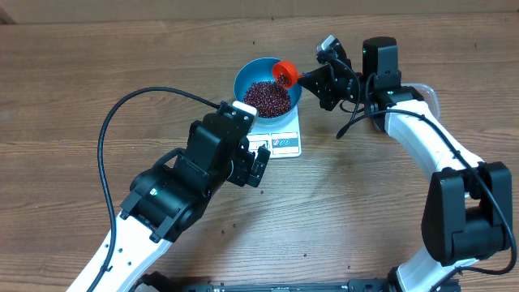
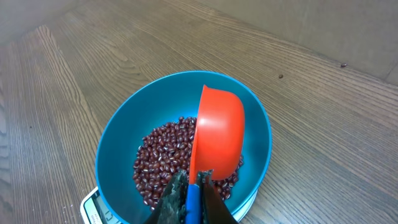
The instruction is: Scoop item into bowl and weigh 150g on scale
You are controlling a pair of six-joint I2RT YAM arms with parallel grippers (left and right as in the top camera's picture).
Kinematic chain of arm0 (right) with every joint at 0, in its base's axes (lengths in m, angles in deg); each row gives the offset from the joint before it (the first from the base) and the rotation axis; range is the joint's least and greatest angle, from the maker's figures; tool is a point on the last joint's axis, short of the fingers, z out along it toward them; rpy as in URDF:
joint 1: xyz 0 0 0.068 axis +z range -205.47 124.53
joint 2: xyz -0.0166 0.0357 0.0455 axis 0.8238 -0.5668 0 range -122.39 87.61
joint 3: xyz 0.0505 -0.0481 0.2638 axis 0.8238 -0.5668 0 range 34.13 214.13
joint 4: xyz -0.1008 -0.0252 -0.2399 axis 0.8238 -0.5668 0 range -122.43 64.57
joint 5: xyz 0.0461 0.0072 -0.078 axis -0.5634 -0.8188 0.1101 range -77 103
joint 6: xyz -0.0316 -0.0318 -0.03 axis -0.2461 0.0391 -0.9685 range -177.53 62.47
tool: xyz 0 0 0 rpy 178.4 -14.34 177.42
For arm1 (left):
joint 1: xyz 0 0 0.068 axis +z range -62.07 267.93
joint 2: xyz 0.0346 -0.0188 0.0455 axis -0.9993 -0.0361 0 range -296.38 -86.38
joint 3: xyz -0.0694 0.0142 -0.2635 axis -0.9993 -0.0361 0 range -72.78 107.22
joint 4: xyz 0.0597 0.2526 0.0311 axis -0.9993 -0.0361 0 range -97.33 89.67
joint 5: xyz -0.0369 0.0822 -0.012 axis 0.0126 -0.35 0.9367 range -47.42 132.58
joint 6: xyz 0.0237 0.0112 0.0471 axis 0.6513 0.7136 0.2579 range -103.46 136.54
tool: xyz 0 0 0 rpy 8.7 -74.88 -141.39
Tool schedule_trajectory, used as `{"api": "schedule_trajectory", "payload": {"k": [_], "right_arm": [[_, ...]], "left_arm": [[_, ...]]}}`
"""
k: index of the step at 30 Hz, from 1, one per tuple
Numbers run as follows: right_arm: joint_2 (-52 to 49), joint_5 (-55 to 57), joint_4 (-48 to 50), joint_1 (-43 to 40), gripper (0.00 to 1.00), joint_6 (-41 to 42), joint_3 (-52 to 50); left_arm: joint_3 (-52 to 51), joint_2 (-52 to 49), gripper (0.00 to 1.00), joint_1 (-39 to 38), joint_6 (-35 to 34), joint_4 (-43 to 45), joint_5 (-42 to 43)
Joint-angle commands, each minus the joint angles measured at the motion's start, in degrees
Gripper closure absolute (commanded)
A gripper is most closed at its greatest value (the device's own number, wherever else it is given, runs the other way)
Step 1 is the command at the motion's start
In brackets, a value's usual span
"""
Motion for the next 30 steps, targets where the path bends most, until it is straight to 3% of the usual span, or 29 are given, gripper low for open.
{"api": "schedule_trajectory", "payload": {"k": [1, 27, 30], "right_arm": [[-0.37, 0.33, 0.17, 0.2, 0.96, 0.28, 0.22], [-0.37, 0.39, -4.48, 0.59, 0.96, 0.42, 0.22], [-0.37, 3.61, -5.22, 1.01, 0.96, 3.26, 0.22]], "left_arm": [[0.22, 0.96, 0.0, 0.26, -0.42, 0.2, -0.35], [0.22, 0.96, 0.01, 0.26, -0.42, 0.2, -0.35], [0.22, 0.96, 0.0, 0.26, -0.42, 0.2, -0.35]]}}
